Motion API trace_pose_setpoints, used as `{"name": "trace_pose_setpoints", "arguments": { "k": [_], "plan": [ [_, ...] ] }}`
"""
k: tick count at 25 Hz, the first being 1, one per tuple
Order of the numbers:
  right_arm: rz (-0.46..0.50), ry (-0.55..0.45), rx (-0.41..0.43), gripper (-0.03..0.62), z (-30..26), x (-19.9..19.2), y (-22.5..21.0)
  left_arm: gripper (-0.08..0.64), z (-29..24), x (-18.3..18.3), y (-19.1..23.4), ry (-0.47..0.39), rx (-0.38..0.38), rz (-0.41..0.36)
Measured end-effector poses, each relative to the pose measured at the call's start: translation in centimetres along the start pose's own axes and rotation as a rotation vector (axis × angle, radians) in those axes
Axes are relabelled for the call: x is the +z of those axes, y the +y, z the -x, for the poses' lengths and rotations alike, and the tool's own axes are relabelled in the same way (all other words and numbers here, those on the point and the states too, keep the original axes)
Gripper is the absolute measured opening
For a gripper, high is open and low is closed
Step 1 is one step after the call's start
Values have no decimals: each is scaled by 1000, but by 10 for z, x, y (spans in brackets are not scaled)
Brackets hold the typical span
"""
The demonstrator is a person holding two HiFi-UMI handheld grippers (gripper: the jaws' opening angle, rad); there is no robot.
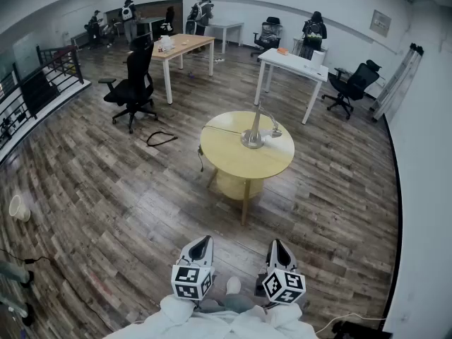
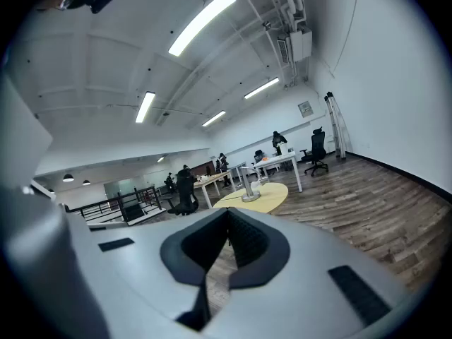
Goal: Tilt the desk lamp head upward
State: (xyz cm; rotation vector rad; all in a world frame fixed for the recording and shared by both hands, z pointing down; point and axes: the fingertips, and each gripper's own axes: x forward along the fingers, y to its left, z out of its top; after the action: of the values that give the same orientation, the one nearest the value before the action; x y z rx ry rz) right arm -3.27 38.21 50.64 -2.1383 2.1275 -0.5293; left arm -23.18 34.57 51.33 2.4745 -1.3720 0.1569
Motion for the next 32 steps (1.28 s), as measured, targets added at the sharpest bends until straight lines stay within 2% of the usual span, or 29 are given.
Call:
{"name": "trace_pose_setpoints", "arguments": {
  "k": [8,20,32],
  "plan": [
    [-21,-5,-12,12,-38,12,-23,2,-42,8,0,15,-8,-17],
    [-28,-11,29,12,-128,44,-59,2,-139,32,2,21,7,-27],
    [-47,-16,4,12,-181,71,-118,2,-220,53,-14,26,-1,-43]
  ]
}}
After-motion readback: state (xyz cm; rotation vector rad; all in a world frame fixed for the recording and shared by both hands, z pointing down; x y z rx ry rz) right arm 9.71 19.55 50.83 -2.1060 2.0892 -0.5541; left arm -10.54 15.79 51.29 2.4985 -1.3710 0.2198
